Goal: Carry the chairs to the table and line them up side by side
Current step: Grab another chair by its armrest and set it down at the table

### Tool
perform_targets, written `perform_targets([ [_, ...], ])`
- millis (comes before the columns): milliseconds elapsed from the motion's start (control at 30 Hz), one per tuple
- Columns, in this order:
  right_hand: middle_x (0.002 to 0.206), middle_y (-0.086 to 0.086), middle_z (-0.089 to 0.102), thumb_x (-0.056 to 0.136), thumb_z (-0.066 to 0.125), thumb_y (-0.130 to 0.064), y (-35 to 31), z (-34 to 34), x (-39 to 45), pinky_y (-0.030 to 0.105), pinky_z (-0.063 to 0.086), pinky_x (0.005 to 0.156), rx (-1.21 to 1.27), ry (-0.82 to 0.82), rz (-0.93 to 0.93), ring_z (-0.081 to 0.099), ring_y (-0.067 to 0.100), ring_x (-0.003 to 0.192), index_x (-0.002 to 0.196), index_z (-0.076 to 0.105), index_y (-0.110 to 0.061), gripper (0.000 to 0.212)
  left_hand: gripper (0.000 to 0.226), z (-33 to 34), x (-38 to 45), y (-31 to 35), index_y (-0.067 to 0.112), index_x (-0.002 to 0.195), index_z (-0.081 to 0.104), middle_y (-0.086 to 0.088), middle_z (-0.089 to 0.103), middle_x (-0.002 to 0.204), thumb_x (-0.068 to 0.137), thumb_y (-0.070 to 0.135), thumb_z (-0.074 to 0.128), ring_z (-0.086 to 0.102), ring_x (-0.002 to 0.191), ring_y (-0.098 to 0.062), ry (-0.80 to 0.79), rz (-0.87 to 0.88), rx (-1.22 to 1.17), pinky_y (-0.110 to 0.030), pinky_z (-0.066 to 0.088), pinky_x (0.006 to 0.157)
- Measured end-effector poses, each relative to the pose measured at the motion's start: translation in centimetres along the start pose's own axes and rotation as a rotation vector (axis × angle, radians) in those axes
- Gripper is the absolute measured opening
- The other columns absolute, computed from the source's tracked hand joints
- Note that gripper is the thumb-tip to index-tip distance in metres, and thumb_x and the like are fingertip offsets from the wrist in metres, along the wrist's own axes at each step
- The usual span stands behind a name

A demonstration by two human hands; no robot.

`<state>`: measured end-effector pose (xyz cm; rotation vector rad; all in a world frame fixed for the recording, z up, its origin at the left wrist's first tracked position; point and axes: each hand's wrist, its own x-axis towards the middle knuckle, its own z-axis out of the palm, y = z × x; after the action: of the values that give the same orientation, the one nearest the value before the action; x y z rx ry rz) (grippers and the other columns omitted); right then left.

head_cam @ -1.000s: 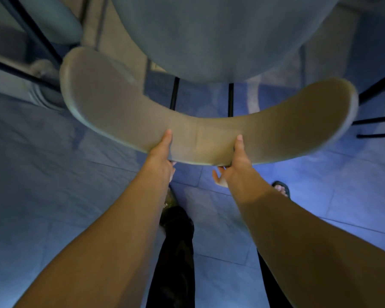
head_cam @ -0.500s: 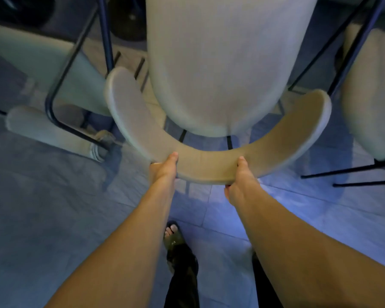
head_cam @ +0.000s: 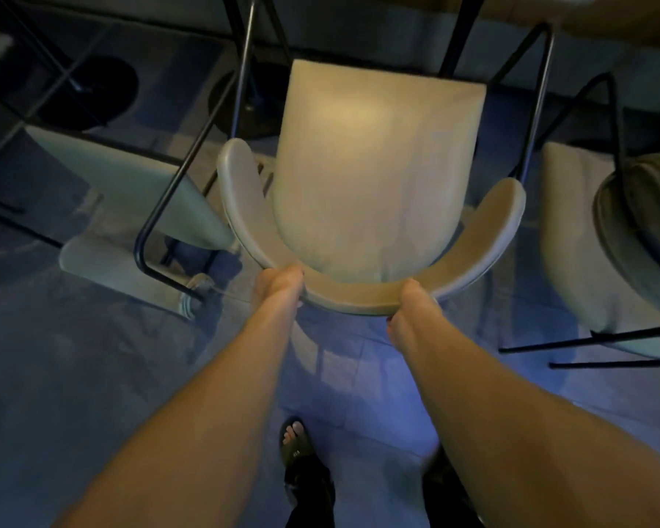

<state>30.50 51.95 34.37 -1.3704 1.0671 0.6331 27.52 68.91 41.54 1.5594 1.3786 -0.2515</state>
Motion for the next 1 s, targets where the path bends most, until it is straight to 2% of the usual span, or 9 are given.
perform_targets([
  [133,0.142,0.008,0.05,0.08,0.049,-0.053,-2.0,1.3,-0.4,0.05,0.045,0.101,0.057,0.101,0.074,0.051,0.036,0.128,0.14,0.046,-0.015,0.07,0.042,0.4,0.4,2.0,0.006,0.125,0.055,-0.007,0.055,0.135,0.086,0.02,0.062,0.054,0.121,-0.031,-0.01,-0.041,0.022,-0.036,0.045,0.1],
  [233,0.119,0.013,0.054,0.068,0.068,-0.038,-4.3,2.0,-1.2,0.058,0.049,0.091,0.263,0.378,0.041,0.056,0.041,0.103,0.123,0.047,-0.015,0.064,0.056,1.5,0.6,3.7,0.009,0.138,0.039,-0.009,0.05,0.141,0.088,0.014,0.062,0.05,0.123,-0.033,-0.106,-0.119,-0.296,-0.054,0.043,0.102],
  [300,0.109,0.012,0.057,0.068,0.065,-0.028,-5.8,2.4,-1.3,0.059,0.054,0.084,0.328,0.328,-0.017,0.06,0.038,0.094,0.105,0.048,-0.015,0.043,0.059,2.2,1.5,4.9,0.014,0.138,0.037,-0.008,0.05,0.139,0.086,0.017,0.064,0.052,0.12,-0.037,-0.195,-0.18,-0.426,-0.07,0.043,0.09],
  [367,0.104,0.011,0.065,0.065,0.065,-0.027,-7.0,2.2,-1.0,0.062,0.056,0.073,0.314,0.247,-0.044,0.064,0.038,0.086,0.086,0.051,-0.016,0.027,0.059,2.9,2.9,5.9,0.017,0.136,0.042,-0.01,0.054,0.135,0.082,0.024,0.066,0.056,0.113,-0.039,-0.298,-0.194,-0.499,-0.07,0.048,0.065],
  [433,0.11,0.011,0.063,0.07,0.066,-0.023,-8.5,2.0,-0.4,0.067,0.054,0.063,0.331,0.124,-0.034,0.062,0.041,0.093,0.095,0.055,-0.017,0.028,0.061,3.8,4.4,6.7,0.018,0.135,0.043,-0.012,0.056,0.131,0.079,0.026,0.066,0.058,0.11,-0.039,-0.326,-0.173,-0.526,-0.067,0.048,0.059],
  [533,0.132,0.013,0.054,0.074,0.059,-0.017,-10.2,1.8,1.1,0.072,0.047,0.053,0.349,0.001,0.032,0.056,0.043,0.11,0.129,0.045,-0.019,0.057,0.068,4.8,5.5,7.8,0.019,0.135,0.042,-0.013,0.056,0.132,0.07,0.021,0.061,0.058,0.11,-0.04,-0.337,-0.145,-0.499,-0.075,0.041,0.068],
  [733,0.129,0.009,0.056,0.071,0.05,-0.016,-9.0,1.0,2.0,0.077,0.042,0.067,0.263,0.097,0.026,0.057,0.042,0.107,0.134,0.042,-0.025,0.065,0.056,5.1,5.0,6.6,0.018,0.137,0.04,-0.014,0.058,0.129,0.083,0.013,0.053,0.061,0.105,-0.038,-0.266,-0.179,-0.44,-0.065,0.046,0.049],
  [867,0.127,0.005,0.061,0.062,0.051,-0.021,-7.2,0.7,5.3,0.074,0.04,0.084,0.234,0.188,0.042,0.058,0.042,0.103,0.129,0.047,-0.029,0.068,0.059,4.5,4.2,6.2,0.018,0.143,0.035,-0.014,0.055,0.135,0.086,0.011,0.049,0.059,0.11,-0.038,-0.267,-0.199,-0.388,-0.074,0.039,0.082],
  [1000,0.126,0.006,0.058,0.069,0.051,-0.019,-6.9,0.5,2.1,0.082,0.034,0.081,0.21,0.221,0.06,0.057,0.042,0.109,0.133,0.046,-0.026,0.065,0.059,4.1,3.9,5.8,0.018,0.141,0.038,-0.013,0.055,0.134,0.083,0.011,0.05,0.059,0.109,-0.038,-0.282,-0.201,-0.393,-0.072,0.04,0.083],
])
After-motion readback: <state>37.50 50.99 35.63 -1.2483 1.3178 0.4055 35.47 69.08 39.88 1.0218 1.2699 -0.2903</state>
